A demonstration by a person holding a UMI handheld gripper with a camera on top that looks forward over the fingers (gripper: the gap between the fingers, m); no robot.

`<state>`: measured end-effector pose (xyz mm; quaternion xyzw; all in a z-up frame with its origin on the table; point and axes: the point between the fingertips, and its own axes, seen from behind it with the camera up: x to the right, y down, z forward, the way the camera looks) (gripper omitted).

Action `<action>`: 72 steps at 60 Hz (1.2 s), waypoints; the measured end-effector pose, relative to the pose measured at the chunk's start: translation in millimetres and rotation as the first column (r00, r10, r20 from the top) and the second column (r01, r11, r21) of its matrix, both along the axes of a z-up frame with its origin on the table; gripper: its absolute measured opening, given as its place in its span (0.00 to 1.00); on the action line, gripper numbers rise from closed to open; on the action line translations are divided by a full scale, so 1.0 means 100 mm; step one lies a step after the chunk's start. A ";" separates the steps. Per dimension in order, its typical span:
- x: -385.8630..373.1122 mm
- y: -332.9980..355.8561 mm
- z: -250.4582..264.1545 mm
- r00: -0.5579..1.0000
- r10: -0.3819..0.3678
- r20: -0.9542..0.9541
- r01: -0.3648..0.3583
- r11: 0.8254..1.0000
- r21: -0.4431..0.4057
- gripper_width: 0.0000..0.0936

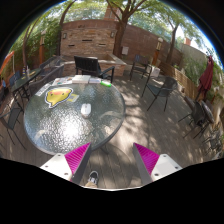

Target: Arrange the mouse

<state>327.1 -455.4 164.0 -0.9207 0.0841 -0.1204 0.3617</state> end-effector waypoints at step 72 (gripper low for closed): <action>-0.42 3.15 -1.67 0.991 0.097 -0.093 -0.093 0.995 0.042 0.36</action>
